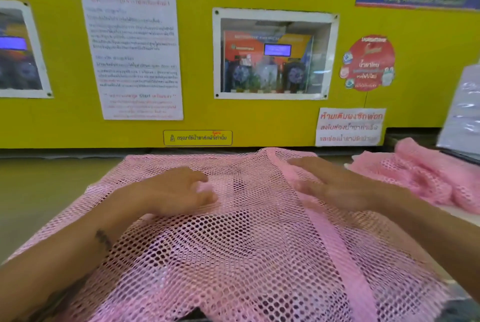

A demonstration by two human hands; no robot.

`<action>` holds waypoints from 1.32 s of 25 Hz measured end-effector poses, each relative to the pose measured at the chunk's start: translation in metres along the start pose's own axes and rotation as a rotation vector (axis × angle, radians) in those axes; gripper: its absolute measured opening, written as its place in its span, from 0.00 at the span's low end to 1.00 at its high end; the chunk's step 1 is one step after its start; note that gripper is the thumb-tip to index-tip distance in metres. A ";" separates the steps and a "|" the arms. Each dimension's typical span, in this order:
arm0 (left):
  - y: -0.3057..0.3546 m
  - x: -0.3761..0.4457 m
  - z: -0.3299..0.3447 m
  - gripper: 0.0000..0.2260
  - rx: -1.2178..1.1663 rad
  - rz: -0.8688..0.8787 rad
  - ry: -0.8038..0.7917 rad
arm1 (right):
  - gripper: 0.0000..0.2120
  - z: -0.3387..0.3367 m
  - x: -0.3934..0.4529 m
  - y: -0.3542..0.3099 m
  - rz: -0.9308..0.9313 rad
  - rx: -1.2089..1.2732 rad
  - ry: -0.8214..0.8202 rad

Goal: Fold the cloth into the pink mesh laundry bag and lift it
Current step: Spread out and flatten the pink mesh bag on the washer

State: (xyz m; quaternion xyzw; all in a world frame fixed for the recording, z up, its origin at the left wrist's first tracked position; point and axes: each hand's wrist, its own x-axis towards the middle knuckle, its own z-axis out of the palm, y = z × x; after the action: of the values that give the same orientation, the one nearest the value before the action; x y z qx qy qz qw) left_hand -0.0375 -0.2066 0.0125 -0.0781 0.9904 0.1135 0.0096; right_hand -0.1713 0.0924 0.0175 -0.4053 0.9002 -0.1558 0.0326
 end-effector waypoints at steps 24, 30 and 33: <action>0.324 0.169 0.027 0.20 -0.370 0.124 0.321 | 0.21 -0.155 -0.034 0.218 0.183 0.079 0.253; 0.218 0.131 -0.046 0.13 -0.556 -0.032 0.746 | 0.18 -0.159 -0.016 0.223 0.396 -0.220 0.264; 0.177 0.114 -0.049 0.08 -0.541 -0.025 0.853 | 0.19 -0.150 0.000 0.203 0.485 -0.516 0.318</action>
State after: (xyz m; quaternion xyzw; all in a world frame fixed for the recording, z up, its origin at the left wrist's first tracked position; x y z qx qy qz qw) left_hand -0.1783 -0.0652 0.0957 -0.1292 0.8401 0.3241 -0.4152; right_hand -0.3447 0.2567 0.0978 -0.1463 0.9733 0.0272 -0.1747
